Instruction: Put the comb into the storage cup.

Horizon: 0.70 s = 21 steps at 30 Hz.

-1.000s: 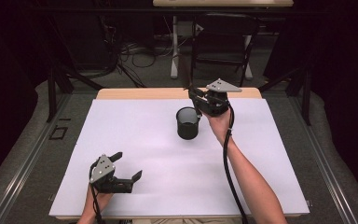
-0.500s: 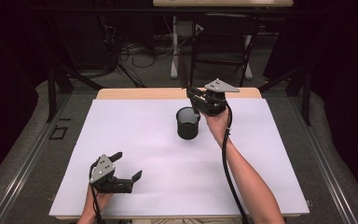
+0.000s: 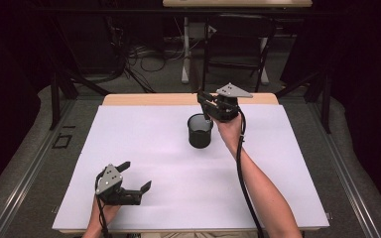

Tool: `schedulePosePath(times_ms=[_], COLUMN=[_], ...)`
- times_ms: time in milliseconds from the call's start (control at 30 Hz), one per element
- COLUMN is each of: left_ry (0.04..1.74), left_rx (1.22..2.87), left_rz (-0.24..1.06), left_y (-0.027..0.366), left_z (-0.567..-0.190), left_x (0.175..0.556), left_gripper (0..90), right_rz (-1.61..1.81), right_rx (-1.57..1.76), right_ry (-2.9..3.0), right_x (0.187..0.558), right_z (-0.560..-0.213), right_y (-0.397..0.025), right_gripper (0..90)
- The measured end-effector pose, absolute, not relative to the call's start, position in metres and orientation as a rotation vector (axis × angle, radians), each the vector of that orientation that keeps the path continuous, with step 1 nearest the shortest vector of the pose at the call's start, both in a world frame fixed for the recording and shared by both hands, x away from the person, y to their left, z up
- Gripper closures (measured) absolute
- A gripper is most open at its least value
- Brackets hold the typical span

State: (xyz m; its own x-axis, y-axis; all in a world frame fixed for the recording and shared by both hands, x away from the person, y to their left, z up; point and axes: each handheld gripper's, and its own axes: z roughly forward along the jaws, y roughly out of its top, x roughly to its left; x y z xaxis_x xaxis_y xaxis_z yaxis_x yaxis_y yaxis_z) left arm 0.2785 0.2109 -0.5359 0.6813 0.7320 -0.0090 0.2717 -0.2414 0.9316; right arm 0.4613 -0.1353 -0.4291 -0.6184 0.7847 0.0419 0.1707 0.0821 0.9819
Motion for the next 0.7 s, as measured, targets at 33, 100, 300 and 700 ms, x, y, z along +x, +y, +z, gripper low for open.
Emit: schedulePosePath(times_ms=[33,100,300,700], left_ry=[0.795,0.792,0.796,0.791], left_rx=[1.813,1.811,1.812,1.814], left_rz=[0.532,0.530,0.533,0.530], left_y=[0.2107,0.2106,0.2109,0.2108], left_z=[-0.5358,-0.5358,-0.5357,-0.5358], left_x=[0.2784,0.2783,0.2784,0.2784], left_gripper=[0.2,0.2,0.2,0.2], right_rz=[1.577,1.573,1.575,1.579], right_rx=[0.940,0.944,0.944,0.946], right_ry=[1.853,1.859,1.859,1.867], right_x=[0.4617,0.4624,0.4655,0.4690], right_z=[-0.4297,-0.4306,-0.4333,-0.4384], right_y=[-0.1351,-0.1346,-0.1335,-0.1302], right_gripper=[72.8,72.8,72.8,72.8])
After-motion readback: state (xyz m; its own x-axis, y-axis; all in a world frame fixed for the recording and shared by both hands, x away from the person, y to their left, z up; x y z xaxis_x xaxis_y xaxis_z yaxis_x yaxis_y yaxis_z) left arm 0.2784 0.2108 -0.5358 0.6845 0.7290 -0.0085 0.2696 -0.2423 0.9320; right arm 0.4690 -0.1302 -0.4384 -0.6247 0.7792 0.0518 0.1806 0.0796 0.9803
